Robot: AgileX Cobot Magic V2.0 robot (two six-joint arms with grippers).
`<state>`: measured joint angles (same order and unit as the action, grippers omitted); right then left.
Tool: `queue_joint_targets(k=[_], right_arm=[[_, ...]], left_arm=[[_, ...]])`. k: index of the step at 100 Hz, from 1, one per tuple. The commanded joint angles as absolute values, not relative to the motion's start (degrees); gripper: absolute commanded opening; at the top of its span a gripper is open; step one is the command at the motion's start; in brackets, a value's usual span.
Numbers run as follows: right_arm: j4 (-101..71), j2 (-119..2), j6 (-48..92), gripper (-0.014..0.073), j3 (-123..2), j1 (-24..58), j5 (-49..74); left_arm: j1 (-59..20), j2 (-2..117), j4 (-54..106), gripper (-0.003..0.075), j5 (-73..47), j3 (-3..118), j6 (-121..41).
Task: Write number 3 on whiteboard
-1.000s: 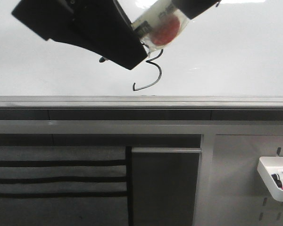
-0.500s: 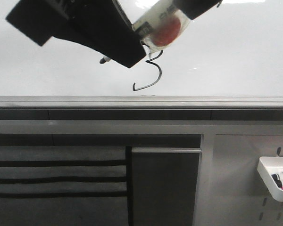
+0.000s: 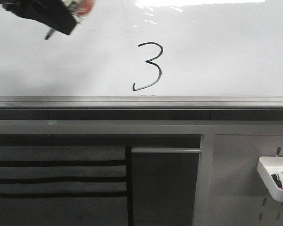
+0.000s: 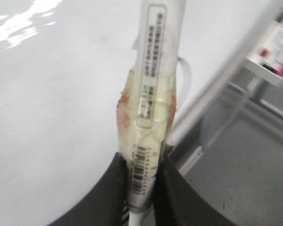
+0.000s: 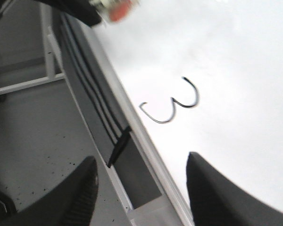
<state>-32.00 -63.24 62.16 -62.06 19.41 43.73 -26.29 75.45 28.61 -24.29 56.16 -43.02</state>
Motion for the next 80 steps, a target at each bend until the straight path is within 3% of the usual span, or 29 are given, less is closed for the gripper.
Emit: queue_joint_targets(k=[1, 19, 37, 80], right_arm=[[-34.3, -61.1, 60.6, 0.0372, -63.3, 15.9, 41.6], [-34.4, -61.1, 60.6, 0.0372, -63.2, 14.5, 42.3], [-34.4, -61.1, 60.6, 0.0372, -63.2, 14.5, 42.2], [-34.4, -61.1, 60.6, 0.0372, -63.2, 14.5, 42.3]], left_arm=[[-19.2, 74.0, 35.0, -0.0018, -15.4, 55.1, -36.6], [-13.0, 74.0, 40.7, -0.0018, -7.7, 50.3, -36.6], [-12.5, 74.7, 40.9, -0.0018, -1.9, 48.5, -36.6], [-12.5, 80.6, 41.0, -0.0018, -2.8, 48.5, -36.5]])
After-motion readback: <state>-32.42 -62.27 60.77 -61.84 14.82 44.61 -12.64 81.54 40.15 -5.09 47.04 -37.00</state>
